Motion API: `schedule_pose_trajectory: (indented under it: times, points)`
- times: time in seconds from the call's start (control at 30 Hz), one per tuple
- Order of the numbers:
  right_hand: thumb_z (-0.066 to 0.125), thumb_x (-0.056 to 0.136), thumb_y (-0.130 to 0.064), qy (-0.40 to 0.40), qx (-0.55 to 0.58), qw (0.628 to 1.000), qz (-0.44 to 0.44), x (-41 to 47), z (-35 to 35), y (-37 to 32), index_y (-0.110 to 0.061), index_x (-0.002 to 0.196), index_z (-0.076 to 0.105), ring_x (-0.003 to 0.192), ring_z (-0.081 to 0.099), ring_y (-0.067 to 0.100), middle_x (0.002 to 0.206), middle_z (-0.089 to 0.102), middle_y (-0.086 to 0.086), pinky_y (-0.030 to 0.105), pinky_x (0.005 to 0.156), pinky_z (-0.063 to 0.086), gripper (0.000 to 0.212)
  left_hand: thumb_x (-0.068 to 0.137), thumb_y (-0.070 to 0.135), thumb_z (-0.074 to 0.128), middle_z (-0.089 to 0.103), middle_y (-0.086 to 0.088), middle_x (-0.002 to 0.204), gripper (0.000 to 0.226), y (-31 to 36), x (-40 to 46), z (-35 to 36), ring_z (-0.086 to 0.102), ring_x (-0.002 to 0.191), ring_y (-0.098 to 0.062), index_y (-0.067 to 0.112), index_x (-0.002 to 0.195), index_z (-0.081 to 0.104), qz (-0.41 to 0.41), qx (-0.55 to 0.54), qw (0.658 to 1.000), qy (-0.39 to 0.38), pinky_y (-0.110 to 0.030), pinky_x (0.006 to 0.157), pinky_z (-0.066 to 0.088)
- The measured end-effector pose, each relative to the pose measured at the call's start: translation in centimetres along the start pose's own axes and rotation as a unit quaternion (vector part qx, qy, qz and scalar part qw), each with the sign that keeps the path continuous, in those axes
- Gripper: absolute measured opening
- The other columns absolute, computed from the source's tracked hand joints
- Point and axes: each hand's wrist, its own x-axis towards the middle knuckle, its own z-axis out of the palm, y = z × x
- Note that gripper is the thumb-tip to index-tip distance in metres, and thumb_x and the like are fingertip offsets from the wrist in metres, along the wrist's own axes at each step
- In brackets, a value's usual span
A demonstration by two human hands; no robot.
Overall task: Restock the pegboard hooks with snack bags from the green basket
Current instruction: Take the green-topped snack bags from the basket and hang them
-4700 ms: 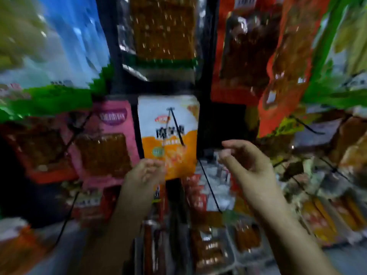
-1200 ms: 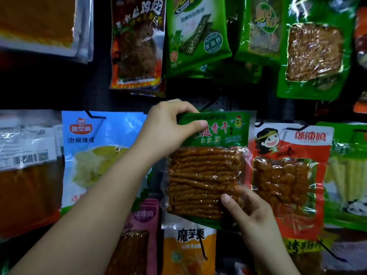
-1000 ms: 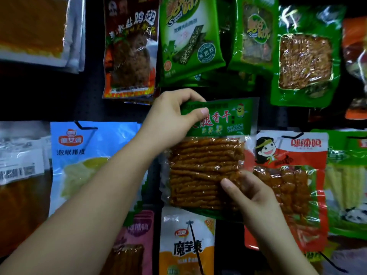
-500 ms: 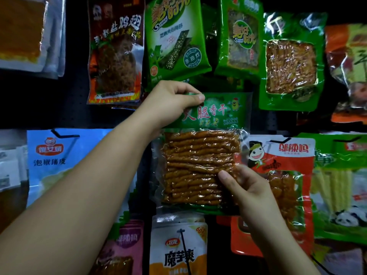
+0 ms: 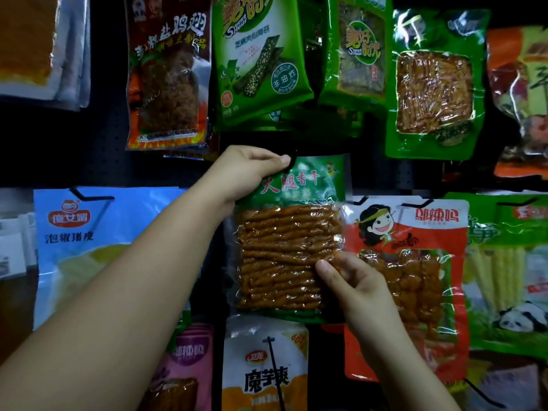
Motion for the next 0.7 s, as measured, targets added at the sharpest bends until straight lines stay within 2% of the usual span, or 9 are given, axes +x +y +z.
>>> schedule_pose_trajectory:
  times: [0.07, 0.13, 0.27, 0.33, 0.4, 0.47, 0.53, 0.6, 0.7]
  points:
    - [0.063, 0.074, -0.035, 0.002, 0.004, 1.000, 0.004, 0.3, 0.1, 0.4, -0.016, 0.101, 0.067, 0.090, 0.073, 0.020, 0.093, 0.076, 0.005, 0.042, 0.085, 0.057, 0.033, 0.079, 0.029, 0.073, 0.072, 0.004, 0.075, 0.005, -0.9, -0.1, 0.1, 0.069, 0.068, -0.009, 0.026, 0.076, 0.070, 0.037, 0.026, 0.998, 0.037, -0.025, 0.066, 0.055]
    - [0.063, 0.078, -0.030, 0.006, 0.015, 1.000, 0.010, 0.7, 0.2, 0.9, -0.014, 0.102, 0.066, 0.089, 0.073, 0.021, 0.092, 0.076, 0.005, 0.037, 0.080, 0.059, 0.029, 0.078, 0.027, 0.075, 0.070, -0.002, 0.093, 0.011, -1.7, -0.2, 0.0, 0.068, 0.087, -0.017, 0.024, 0.086, 0.069, 0.060, 0.041, 0.994, 0.084, -0.032, 0.079, 0.056]
    - [0.060, 0.089, -0.018, 0.031, 0.015, 0.999, 0.030, 1.6, 0.7, 2.0, -0.012, 0.103, 0.065, 0.087, 0.072, 0.022, 0.091, 0.076, 0.008, 0.033, 0.076, 0.060, 0.016, 0.076, 0.021, 0.078, 0.054, -0.001, 0.116, 0.054, -4.2, -0.6, -0.6, 0.056, 0.111, -0.021, 0.024, 0.121, 0.050, 0.036, 0.034, 0.988, 0.145, -0.044, 0.095, 0.050]
    - [0.060, 0.090, -0.020, 0.054, -0.007, 0.998, 0.034, 2.2, 1.0, 2.9, -0.013, 0.100, 0.065, 0.088, 0.071, 0.024, 0.091, 0.074, 0.011, 0.038, 0.080, 0.059, 0.013, 0.077, 0.019, 0.077, 0.055, -0.008, 0.116, 0.064, -5.8, -0.8, -0.5, 0.056, 0.111, -0.025, 0.022, 0.129, 0.040, 0.014, 0.022, 0.987, 0.158, -0.045, 0.092, 0.050]
    - [0.060, 0.091, -0.023, 0.064, -0.019, 0.997, 0.044, 3.0, 1.1, 3.8, -0.014, 0.098, 0.065, 0.088, 0.071, 0.025, 0.093, 0.073, 0.012, 0.041, 0.081, 0.058, 0.012, 0.082, 0.014, 0.072, 0.062, -0.012, 0.110, 0.057, -7.5, -1.0, -0.3, 0.062, 0.103, -0.026, 0.015, 0.129, 0.040, -0.012, -0.018, 0.987, 0.157, -0.036, 0.080, 0.055]
    - [0.060, 0.091, -0.026, 0.075, -0.032, 0.995, 0.049, 4.0, 1.3, 4.9, -0.016, 0.094, 0.064, 0.087, 0.069, 0.022, 0.092, 0.071, 0.010, 0.038, 0.078, 0.058, 0.011, 0.086, 0.012, 0.067, 0.065, -0.005, 0.098, 0.048, -9.1, -0.9, 0.0, 0.064, 0.089, -0.017, 0.011, 0.127, 0.043, -0.033, -0.040, 0.987, 0.152, -0.023, 0.065, 0.052]
    - [0.062, 0.090, -0.029, 0.102, -0.079, 0.991, 0.044, 5.2, 1.5, 5.9, -0.018, 0.087, 0.061, 0.081, 0.064, 0.017, 0.085, 0.066, 0.006, 0.029, 0.070, 0.053, 0.011, 0.088, 0.013, 0.065, 0.062, 0.004, 0.089, 0.042, -10.3, -0.4, 0.3, 0.061, 0.081, -0.009, 0.012, 0.125, 0.043, -0.034, -0.018, 0.986, 0.160, -0.022, 0.062, 0.050]
    - [0.063, 0.090, -0.031, 0.127, -0.125, 0.983, 0.044, 6.6, 1.7, 6.8, -0.021, 0.081, 0.056, 0.074, 0.056, 0.015, 0.078, 0.059, 0.002, 0.027, 0.063, 0.044, 0.015, 0.088, 0.016, 0.064, 0.057, 0.010, 0.084, 0.036, -11.2, 0.4, 0.5, 0.060, 0.083, -0.011, 0.017, 0.118, 0.043, -0.029, 0.015, 0.983, 0.180, -0.029, 0.068, 0.052]
    - [0.063, 0.089, -0.034, 0.144, -0.178, 0.972, 0.054, 8.3, 2.1, 7.8, -0.023, 0.077, 0.051, 0.072, 0.054, 0.013, 0.076, 0.057, -0.004, 0.028, 0.062, 0.041, 0.020, 0.087, 0.018, 0.065, 0.060, 0.006, 0.085, 0.033, -12.3, 1.6, 0.5, 0.062, 0.097, -0.024, 0.023, 0.105, 0.038, -0.029, 0.056, 0.979, 0.196, -0.045, 0.089, 0.052]
